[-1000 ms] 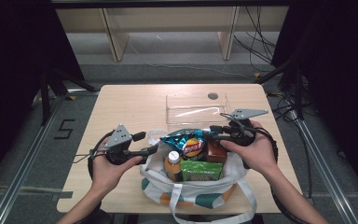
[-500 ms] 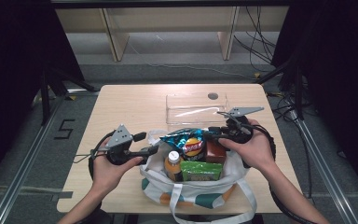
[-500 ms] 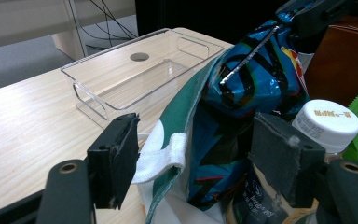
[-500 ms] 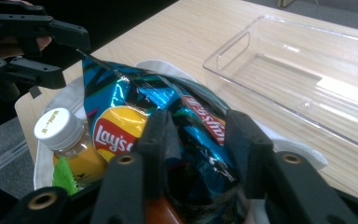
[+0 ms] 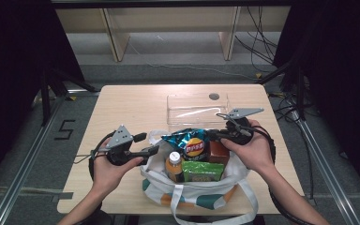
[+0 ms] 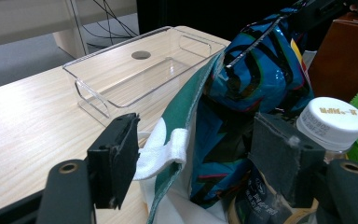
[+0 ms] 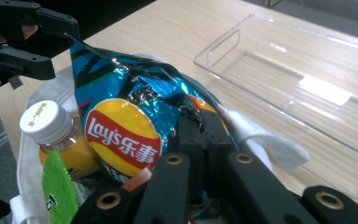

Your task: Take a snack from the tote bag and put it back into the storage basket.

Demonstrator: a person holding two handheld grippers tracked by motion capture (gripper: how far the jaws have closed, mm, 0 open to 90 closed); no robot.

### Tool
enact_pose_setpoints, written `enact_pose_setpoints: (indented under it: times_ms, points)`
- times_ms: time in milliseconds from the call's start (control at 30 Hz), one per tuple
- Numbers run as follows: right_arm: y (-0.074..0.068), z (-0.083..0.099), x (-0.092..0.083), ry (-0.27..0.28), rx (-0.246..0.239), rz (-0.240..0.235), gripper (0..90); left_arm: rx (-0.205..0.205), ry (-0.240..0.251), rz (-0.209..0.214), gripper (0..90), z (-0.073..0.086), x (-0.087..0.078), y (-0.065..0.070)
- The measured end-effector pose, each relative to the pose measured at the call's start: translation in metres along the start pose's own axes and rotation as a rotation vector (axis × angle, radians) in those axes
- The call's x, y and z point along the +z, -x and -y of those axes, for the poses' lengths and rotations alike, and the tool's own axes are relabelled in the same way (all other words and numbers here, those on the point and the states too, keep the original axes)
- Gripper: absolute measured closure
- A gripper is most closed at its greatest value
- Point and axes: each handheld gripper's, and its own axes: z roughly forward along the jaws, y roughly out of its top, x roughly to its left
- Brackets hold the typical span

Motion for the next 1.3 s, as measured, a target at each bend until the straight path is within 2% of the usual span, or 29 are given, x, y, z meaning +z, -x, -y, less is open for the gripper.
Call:
enact_pose_setpoints:
  times_ms: [67, 100, 133, 167, 200, 267, 400, 567, 633, 667, 700, 900, 1000, 1033, 1067, 1100, 1133, 1200, 1233, 1300]
  points:
    - [-0.001, 0.000, 0.000, 0.022, -0.012, 0.005, 90.0, 0.001, 0.002, 0.000, 31.5, 0.000, 0.000, 0.000]
    - [0.000, 0.000, 0.000, 0.030, -0.035, 0.000, 90.0, 0.000, 0.003, 0.000, 31.5, 0.000, 0.000, 0.000]
    - [-0.001, 0.000, -0.001, 0.040, -0.025, 0.011, 90.0, 0.001, 0.002, 0.000, 31.5, 0.000, 0.000, 0.000]
    - [-0.002, 0.000, 0.000, 0.064, -0.022, 0.001, 90.0, 0.000, 0.001, 0.000, 31.5, 0.000, 0.000, 0.000]
    - [-0.005, 0.000, -0.002, 0.070, 0.007, 0.003, 90.0, -0.001, 0.000, 0.000, 31.5, 0.000, 0.000, 0.000]
    - [-0.007, -0.001, -0.002, 0.087, 0.015, 0.017, 90.0, 0.000, -0.005, -0.005, 31.5, 0.000, 0.000, -0.001]
    - [-0.007, 0.000, -0.004, 0.124, -0.004, 0.024, 90.0, -0.001, -0.002, -0.004, 31.5, 0.000, 0.000, -0.001]
    - [-0.010, 0.002, -0.009, 0.151, 0.016, 0.027, 90.0, -0.008, -0.002, -0.010, 31.4, 0.000, -0.001, -0.001]
    - [-0.008, 0.002, -0.010, 0.168, -0.027, 0.038, 90.0, -0.011, 0.002, -0.003, 31.5, 0.000, 0.000, -0.001]
    - [-0.009, 0.002, -0.010, 0.173, -0.020, 0.032, 90.0, -0.012, 0.001, -0.002, 31.5, 0.000, 0.000, -0.001]
    - [-0.008, 0.002, -0.012, 0.176, -0.040, 0.044, 90.0, -0.015, -0.006, -0.010, 31.5, 0.000, -0.001, 0.000]
    - [-0.012, 0.001, -0.015, 0.224, -0.006, 0.036, 90.0, -0.024, 0.004, -0.009, 31.2, 0.000, -0.001, 0.000]
    - [-0.013, 0.000, -0.019, 0.240, -0.009, 0.036, 90.0, -0.024, 0.004, -0.010, 31.2, 0.000, -0.001, -0.001]
    - [-0.012, -0.001, -0.020, 0.258, -0.026, 0.031, 90.0, -0.024, 0.004, -0.009, 31.2, 0.000, -0.001, -0.001]
    - [-0.014, -0.001, -0.021, 0.266, -0.008, 0.035, 90.0, -0.026, 0.006, -0.009, 31.1, 0.000, -0.001, -0.001]
    - [-0.015, -0.001, -0.024, 0.260, -0.013, 0.040, 90.0, -0.027, 0.007, -0.009, 31.1, 0.000, -0.001, -0.001]
    - [-0.014, -0.002, -0.024, 0.278, -0.024, 0.041, 90.0, -0.027, 0.007, -0.008, 31.0, 0.000, -0.001, -0.001]
    - [-0.015, -0.003, -0.026, 0.295, -0.010, 0.033, 90.0, -0.027, 0.005, -0.008, 30.9, 0.000, -0.001, 0.000]
    - [-0.013, -0.003, -0.027, 0.304, -0.035, 0.047, 90.0, -0.029, 0.006, -0.007, 30.8, 0.000, -0.001, 0.000]
    - [-0.014, -0.004, -0.029, 0.315, -0.018, 0.044, 90.0, -0.032, 0.009, -0.007, 30.4, 0.000, -0.001, 0.000]
